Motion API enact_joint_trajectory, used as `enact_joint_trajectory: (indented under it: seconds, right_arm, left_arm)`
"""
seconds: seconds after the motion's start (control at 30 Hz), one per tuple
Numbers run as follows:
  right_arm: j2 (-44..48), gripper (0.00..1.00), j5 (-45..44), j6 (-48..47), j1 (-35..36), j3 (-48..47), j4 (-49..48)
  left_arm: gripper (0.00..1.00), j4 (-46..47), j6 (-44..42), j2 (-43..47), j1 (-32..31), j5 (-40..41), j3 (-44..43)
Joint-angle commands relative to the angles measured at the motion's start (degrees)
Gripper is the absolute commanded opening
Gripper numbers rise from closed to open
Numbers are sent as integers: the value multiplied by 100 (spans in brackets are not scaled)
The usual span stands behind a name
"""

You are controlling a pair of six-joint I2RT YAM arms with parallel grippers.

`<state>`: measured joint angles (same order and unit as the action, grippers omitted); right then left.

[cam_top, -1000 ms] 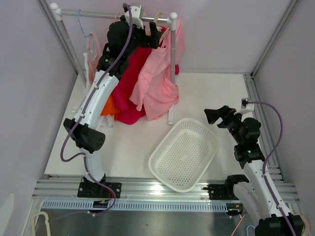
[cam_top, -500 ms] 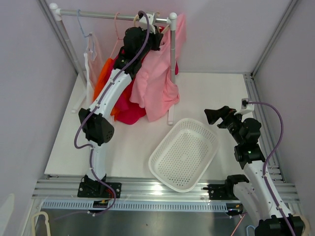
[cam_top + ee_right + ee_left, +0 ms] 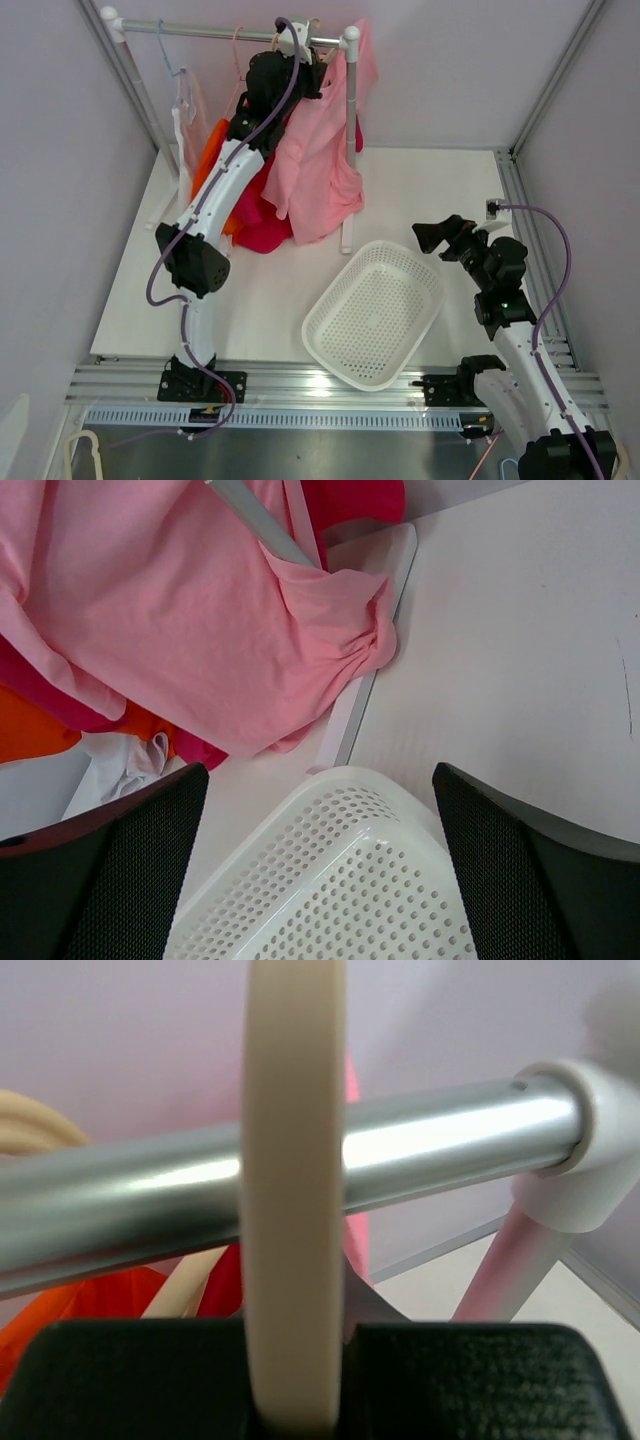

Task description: Remove the t-shirt from the hanger

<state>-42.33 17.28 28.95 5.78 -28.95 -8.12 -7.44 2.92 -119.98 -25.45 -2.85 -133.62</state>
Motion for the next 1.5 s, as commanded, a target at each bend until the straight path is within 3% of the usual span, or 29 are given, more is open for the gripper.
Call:
enact_joint_trajectory:
  seconds: [0.0,0.13,0.2,0.33,0.5,0.7,0.87,1.1,1.17,1.23,1.43,1.47]
  right_arm:
    - [-65,99,135,67,28,-76,-251]
    - [-161,100,302,32,37,-146,-295]
    - [-390,99,741,-64,107,-399,-270]
    - [-391,99,821,-591,818,-699,-260]
    - [-530,100,1269,-1163,1758,-1524,406]
    - [-943,99,1498,-1593,3155,-2421,785]
    - [-1865,99,1050,-2042,4254,-2948,690]
    - [-3079,98,1032,-1964,5029,-3257,-101]
    - [-3350,91,857,-1963,5257,-3397,-234]
    - [-3492,86,585,-2051,5415,-3573,-208]
    - [-3274,88,-294,-2209,5811,-3161,-988]
    - [-3221,82,-365,-2201,5864,-3082,-1051]
  left_arm:
    - [1,419,-72,871,-74,250,-419]
    - [1,16,-204,1196,-205,960,-297]
    - [1,-299,-47,1415,-276,1872,9]
    - [1,-766,935,2048,-372,3148,828]
    - [1,-1549,1167,2953,-592,3861,1591]
    - [1,-1532,1264,3788,-1066,4634,2506]
    - [1,-2128,1694,3798,-1172,4785,2604]
    - [0,-2279,1931,3763,-1173,4583,2587]
    - [1,-2358,2011,3746,-1173,4496,2613]
    - [1,-2472,2204,3728,-1173,4417,2622]
    - [0,-2815,3073,3851,-1173,4144,2894]
    - [0,-2798,3144,3886,-1173,4161,3199]
